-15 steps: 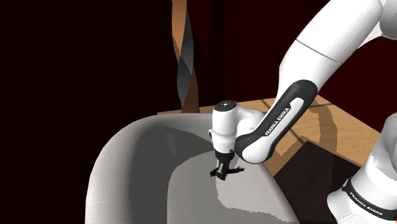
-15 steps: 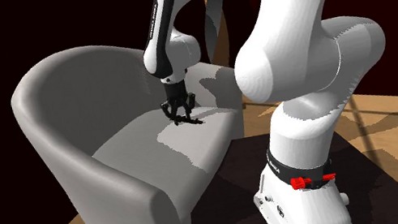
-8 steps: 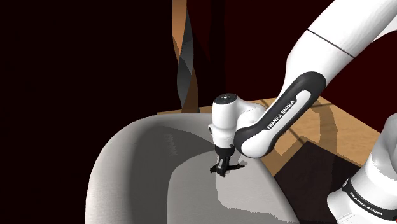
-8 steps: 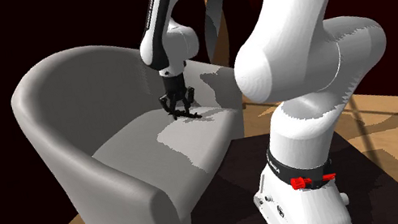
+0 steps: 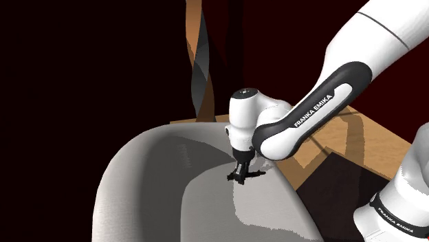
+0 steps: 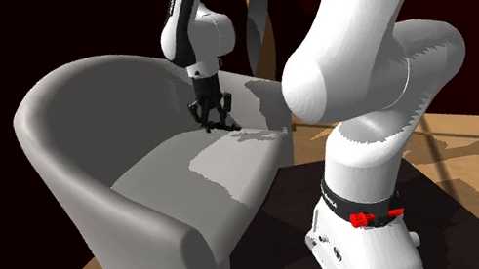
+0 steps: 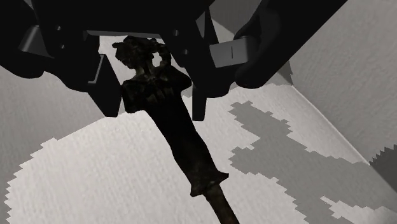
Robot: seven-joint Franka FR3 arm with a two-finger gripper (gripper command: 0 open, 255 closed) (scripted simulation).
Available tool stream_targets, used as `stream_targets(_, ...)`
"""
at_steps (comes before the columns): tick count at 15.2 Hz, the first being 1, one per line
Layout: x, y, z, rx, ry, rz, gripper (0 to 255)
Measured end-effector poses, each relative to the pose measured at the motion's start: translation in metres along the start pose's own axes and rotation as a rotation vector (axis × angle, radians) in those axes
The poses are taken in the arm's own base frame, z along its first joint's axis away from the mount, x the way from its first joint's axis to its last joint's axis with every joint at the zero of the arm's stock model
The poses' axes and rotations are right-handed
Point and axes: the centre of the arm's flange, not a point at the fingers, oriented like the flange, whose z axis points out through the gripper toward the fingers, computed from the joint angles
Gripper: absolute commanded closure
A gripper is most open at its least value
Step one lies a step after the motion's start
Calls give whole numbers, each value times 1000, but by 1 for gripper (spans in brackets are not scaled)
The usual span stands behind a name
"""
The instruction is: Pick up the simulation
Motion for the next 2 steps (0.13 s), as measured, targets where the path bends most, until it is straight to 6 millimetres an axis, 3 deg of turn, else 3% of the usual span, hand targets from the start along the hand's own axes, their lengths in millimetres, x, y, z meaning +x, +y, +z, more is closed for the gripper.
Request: stream_targets(2, 0, 0, -9, 0, 0, 0, 255)
